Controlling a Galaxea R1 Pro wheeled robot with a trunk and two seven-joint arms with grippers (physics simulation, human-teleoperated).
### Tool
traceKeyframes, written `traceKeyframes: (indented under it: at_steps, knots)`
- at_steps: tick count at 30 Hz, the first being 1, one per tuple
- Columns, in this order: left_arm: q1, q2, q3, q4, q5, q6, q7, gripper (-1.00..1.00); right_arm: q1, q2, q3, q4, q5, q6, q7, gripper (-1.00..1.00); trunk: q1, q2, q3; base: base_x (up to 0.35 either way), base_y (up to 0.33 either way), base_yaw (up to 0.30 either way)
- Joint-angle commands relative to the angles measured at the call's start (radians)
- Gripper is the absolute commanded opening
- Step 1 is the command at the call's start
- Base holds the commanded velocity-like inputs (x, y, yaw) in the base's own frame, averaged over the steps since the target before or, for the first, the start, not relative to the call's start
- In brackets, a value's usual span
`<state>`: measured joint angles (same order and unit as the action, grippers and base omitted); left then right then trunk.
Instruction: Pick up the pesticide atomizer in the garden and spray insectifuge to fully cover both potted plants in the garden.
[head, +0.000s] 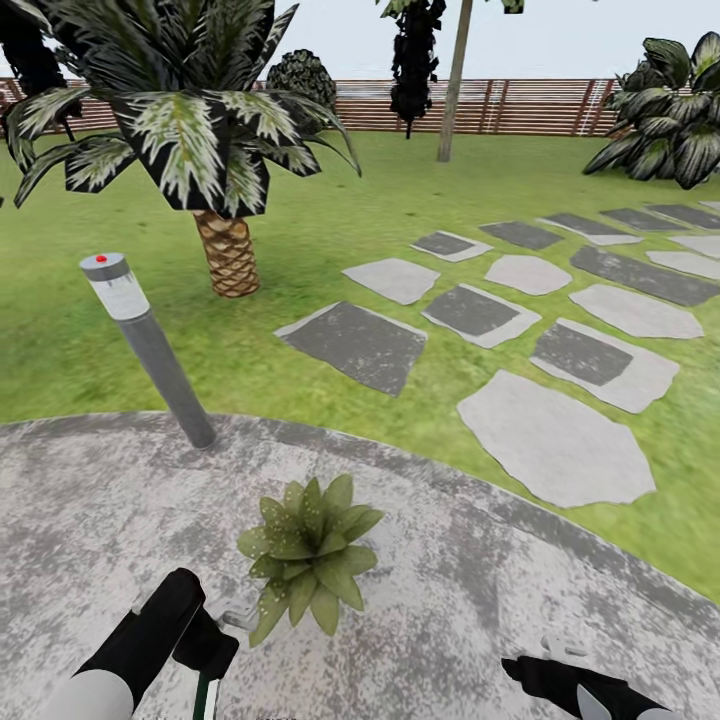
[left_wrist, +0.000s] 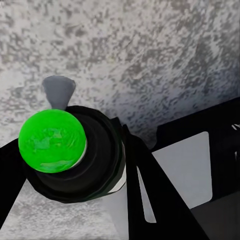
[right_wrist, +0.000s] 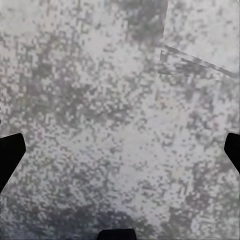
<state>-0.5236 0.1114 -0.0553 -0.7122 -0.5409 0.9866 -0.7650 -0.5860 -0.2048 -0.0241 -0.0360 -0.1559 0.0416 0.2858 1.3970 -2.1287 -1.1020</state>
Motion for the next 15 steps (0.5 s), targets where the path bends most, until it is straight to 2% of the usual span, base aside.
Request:
traceKeyframes:
  at_steps: [1,10,15]
  knots:
    - [-0.001,0.001,-0.003,-0.001,-0.011,0.001,-0.010,-1.00,0.000,0.000,-0.002,-0.001,-0.008,0.004,0.004,1.00,0.000,0.000,-0.001,0.000,-0.012,0.220]
    - [0.000,-0.001,-0.003,-0.001,-0.010,0.001,-0.011,-1.00,0.000,-0.001,-0.002,-0.001,-0.009,0.004,0.004,1.00,0.000,0.000,-0.001,0.000,-0.026,0.244]
    - [-0.001,-0.001,-0.003,-0.001,-0.010,0.002,-0.011,-1.00,0.000,-0.001,-0.002,-0.001,-0.008,0.004,0.005,1.00,0.000,0.000,-0.001,0.000,-0.225,0.212]
